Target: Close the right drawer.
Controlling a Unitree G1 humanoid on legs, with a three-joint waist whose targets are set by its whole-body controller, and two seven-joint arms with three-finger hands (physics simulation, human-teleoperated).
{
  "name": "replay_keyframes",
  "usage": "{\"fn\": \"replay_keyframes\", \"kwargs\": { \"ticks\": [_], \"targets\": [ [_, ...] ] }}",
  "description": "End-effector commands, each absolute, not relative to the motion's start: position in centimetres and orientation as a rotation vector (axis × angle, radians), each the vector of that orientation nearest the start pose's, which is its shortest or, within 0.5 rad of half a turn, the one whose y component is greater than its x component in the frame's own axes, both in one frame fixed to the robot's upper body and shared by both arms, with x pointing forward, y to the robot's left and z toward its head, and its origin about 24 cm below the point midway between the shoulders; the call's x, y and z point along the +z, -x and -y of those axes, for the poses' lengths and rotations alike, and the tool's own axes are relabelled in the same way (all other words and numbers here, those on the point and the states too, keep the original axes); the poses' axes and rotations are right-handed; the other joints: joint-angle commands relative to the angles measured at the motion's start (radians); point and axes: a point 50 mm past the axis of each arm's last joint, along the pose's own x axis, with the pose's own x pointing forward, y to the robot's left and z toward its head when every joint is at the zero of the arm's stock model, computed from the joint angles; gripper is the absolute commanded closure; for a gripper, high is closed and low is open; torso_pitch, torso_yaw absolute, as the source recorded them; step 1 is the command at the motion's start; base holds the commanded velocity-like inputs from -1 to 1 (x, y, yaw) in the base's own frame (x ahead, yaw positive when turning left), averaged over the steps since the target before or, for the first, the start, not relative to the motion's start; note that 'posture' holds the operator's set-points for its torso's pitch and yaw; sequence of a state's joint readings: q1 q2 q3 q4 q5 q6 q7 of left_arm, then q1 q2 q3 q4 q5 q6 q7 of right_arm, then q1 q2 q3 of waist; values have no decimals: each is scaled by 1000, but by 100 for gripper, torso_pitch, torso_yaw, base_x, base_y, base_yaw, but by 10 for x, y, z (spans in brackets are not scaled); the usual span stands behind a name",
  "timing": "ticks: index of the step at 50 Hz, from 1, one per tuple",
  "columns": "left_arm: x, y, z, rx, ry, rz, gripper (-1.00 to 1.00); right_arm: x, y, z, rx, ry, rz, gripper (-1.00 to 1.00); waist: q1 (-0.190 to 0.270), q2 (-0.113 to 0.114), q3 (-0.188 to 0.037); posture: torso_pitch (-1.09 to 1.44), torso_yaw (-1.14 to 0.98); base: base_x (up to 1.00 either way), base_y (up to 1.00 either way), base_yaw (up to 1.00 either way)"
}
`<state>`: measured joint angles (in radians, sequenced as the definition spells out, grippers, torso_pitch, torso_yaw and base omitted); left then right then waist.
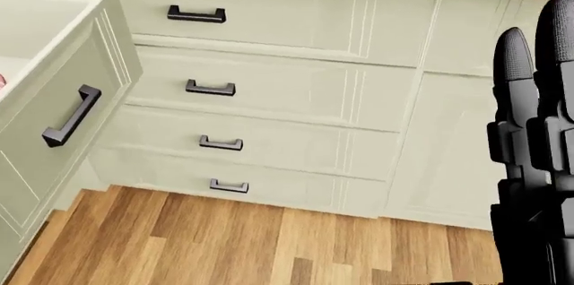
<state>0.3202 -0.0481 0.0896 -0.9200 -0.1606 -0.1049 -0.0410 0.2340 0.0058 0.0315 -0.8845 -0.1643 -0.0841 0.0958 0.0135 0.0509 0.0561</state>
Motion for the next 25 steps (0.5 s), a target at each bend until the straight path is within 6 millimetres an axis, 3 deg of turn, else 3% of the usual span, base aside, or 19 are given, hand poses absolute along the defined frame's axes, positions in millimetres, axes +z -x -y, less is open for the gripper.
{"fn": "replay_keyframes", "kwargs": {
  "ticks": [1,7,9,10,12,16,19,22,23,25],
  "targets": [
    [201,-140,-172,80,81,802,-100,206,-153,148,-6,209,811,-100,-4,4,-10,0,0,0,0,-19],
    [202,-140,-172,81,80,805,-100,206,-153,148,-7,210,811,-100,-7,-50,-9,0,0,0,0,-18],
    [202,-139,-173,82,81,805,-100,206,-153,148,-6,208,810,-100,-7,-89,-15,0,0,0,0,-16],
    [202,-139,-173,82,81,805,-100,206,-154,148,-6,204,807,-100,-2,-123,-16,0,0,0,0,-2],
    [201,-140,-173,83,82,804,-100,207,-156,149,-32,216,804,-100,2,-92,-12,0,0,0,0,0],
    [201,-140,-173,82,82,804,-100,207,-158,149,-48,248,806,-100,-6,-50,-37,0,0,0,0,0],
    [201,-140,-173,81,81,804,-100,207,-157,151,-66,253,808,-100,-6,-52,-33,0,0,0,0,0],
    [201,-140,-173,81,82,804,-100,206,-157,150,-55,259,806,-100,-11,-49,-48,0,0,0,3,0],
    [202,-139,-172,80,82,805,-100,205,-157,150,-55,260,803,-100,-14,-52,-27,0,0,0,22,0],
    [202,-139,-173,81,82,804,-100,205,-157,149,-48,259,802,-100,-16,-72,-25,0,0,0,23,0]
  ]
}}
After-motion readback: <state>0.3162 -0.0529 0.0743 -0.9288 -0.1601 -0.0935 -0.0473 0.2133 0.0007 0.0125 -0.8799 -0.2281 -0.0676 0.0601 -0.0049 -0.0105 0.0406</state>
